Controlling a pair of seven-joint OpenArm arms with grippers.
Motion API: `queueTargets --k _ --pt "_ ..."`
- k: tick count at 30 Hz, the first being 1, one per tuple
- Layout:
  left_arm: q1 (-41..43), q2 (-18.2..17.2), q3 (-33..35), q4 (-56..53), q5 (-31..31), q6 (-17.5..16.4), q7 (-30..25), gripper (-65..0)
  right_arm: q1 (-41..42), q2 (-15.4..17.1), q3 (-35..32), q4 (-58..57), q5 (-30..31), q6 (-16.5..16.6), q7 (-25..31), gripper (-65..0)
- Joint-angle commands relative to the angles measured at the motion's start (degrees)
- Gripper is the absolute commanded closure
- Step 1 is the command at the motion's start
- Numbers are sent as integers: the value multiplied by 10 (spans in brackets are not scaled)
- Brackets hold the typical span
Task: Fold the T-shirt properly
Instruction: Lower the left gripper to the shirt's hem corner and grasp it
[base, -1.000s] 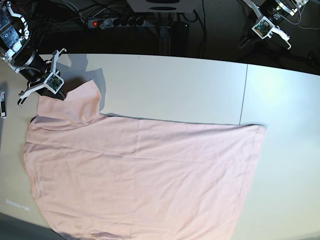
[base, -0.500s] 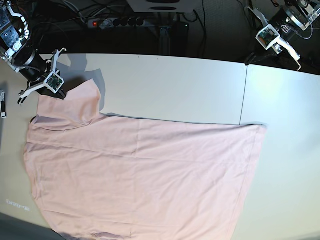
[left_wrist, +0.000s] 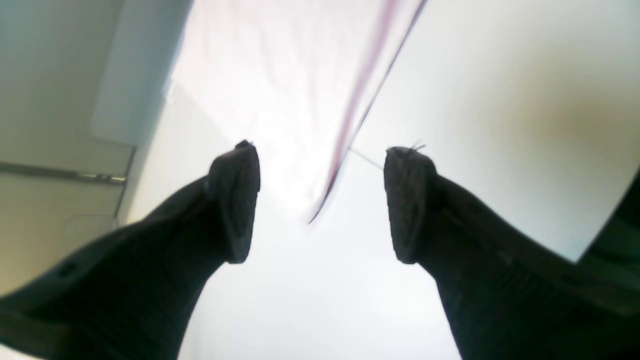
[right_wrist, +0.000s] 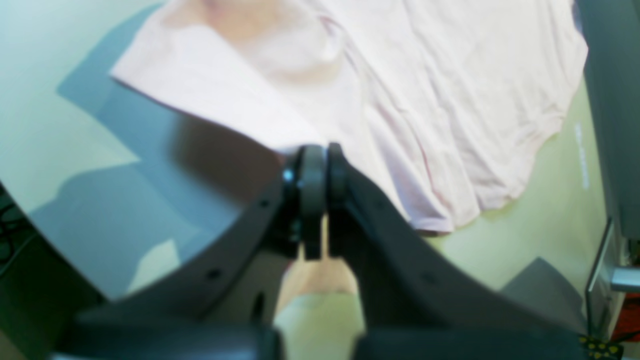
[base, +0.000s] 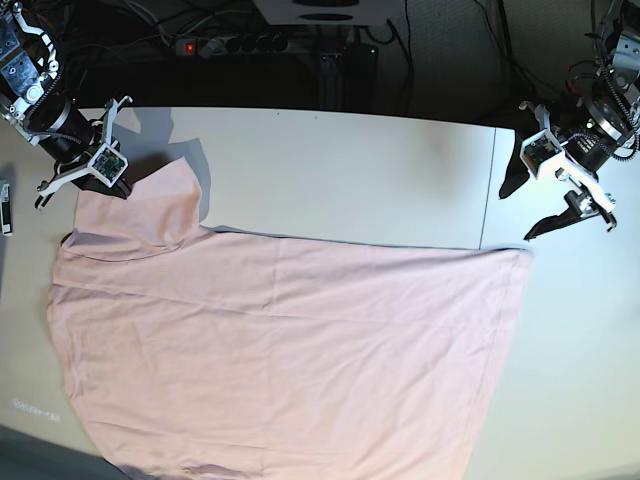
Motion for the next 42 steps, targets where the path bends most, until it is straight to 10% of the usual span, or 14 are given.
queueTargets --k 1,21,34,42 --pt "-23 -17 16 -5 5 11 -6 -417 3 11 7 6 2 30 8 0" --pt "-360 -64 367 -291 63 46 -7 -417 3 11 7 6 -2 30 8 0" --pt "-395 -37 398 -368 113 42 -15 -417 3 11 7 6 -2 30 8 0" --pt "-410 -23 398 -426 171 -24 -76 -416 3 12 7 6 -3 30 7 0"
